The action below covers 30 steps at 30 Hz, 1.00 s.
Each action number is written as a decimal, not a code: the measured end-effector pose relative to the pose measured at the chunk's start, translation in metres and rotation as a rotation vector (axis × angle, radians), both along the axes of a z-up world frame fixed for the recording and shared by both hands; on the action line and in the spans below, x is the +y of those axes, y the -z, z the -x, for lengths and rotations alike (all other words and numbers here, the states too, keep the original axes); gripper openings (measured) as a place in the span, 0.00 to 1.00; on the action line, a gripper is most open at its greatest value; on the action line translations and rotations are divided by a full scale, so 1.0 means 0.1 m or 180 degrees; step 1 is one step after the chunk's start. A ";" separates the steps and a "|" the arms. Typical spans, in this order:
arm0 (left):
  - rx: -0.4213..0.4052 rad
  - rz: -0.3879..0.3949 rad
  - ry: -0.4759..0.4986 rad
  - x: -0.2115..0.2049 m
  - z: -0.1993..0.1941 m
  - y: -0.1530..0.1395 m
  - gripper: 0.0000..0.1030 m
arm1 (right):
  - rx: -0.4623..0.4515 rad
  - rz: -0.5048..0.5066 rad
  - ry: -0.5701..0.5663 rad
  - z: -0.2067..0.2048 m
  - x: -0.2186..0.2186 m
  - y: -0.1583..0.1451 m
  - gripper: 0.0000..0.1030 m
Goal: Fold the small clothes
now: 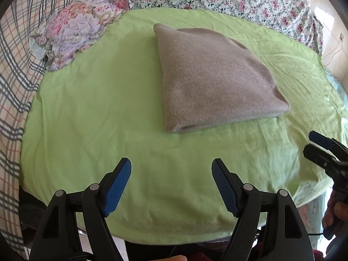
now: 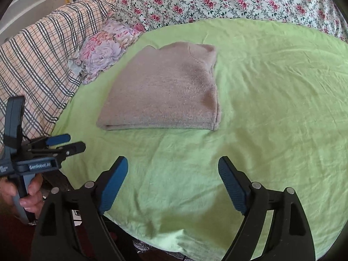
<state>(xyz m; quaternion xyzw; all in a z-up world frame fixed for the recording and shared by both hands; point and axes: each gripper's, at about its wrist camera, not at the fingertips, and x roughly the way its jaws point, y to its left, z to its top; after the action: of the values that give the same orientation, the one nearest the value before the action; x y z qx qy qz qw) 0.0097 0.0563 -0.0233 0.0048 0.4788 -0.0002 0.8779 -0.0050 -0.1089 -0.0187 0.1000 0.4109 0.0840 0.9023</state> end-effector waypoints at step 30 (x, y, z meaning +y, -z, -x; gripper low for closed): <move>-0.0197 0.0025 -0.0099 0.10 -0.56 -0.16 0.80 | -0.0094 -0.0476 0.0158 -0.87 -0.32 -0.16 0.88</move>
<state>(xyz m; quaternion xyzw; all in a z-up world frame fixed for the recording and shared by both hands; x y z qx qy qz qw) 0.0659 0.0665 -0.0075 -0.0061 0.4514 0.0118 0.8922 0.0825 -0.1410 -0.0025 0.1760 0.3874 0.0936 0.9001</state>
